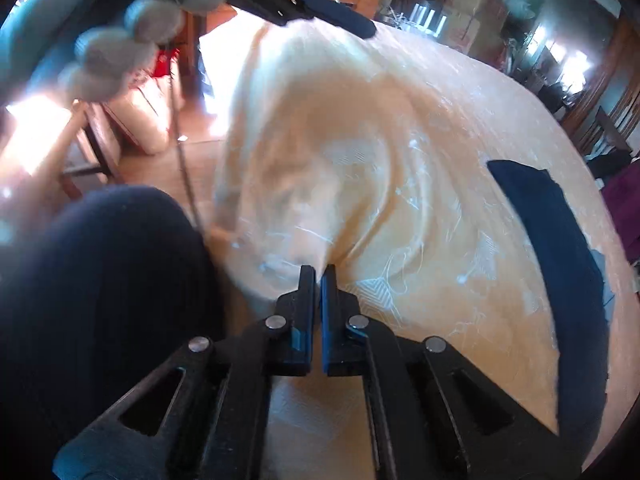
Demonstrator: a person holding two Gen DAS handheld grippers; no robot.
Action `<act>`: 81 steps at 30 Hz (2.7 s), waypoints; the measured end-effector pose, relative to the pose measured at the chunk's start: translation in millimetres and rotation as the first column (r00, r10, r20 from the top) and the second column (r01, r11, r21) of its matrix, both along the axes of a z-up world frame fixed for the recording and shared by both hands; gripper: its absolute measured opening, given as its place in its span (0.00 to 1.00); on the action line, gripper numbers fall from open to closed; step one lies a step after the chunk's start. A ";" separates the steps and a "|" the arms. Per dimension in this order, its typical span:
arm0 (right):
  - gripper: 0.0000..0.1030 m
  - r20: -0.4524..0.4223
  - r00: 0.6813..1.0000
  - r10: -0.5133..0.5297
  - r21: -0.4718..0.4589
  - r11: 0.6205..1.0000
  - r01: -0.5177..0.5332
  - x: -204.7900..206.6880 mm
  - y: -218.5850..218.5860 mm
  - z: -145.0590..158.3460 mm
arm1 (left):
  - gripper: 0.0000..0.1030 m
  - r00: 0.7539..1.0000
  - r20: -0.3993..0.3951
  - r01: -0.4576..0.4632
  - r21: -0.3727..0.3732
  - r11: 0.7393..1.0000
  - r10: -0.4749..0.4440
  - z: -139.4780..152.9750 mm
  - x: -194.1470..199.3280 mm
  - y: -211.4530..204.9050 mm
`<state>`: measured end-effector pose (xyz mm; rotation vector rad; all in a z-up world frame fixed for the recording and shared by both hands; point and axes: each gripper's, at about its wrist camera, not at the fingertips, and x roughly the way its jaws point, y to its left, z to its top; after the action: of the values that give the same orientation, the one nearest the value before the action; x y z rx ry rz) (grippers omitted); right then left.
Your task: Fold small clothes
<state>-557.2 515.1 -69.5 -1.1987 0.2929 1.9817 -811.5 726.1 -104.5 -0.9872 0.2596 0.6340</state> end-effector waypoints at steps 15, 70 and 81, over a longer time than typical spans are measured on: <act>0.48 -0.190 0.981 0.029 -0.007 0.999 -0.031 -3.2 37.4 52.2 | 0.63 0.997 -0.024 -0.072 0.023 0.997 0.072 -7.9 -35.2 6.0; 0.42 -0.064 0.779 -0.623 -0.575 0.661 0.481 339.0 -142.7 6.5 | 0.65 0.967 -0.032 0.255 -0.001 0.967 -0.255 3.7 129.7 21.3; 0.19 -0.170 0.709 -0.684 -0.242 0.727 0.643 376.9 6.7 27.5 | 0.66 0.952 -0.092 0.294 0.015 0.956 -0.292 19.3 197.9 16.9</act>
<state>-180.2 521.8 -42.0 -0.7641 0.9074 1.4588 -613.6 743.0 -85.1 -0.8723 0.4658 0.4087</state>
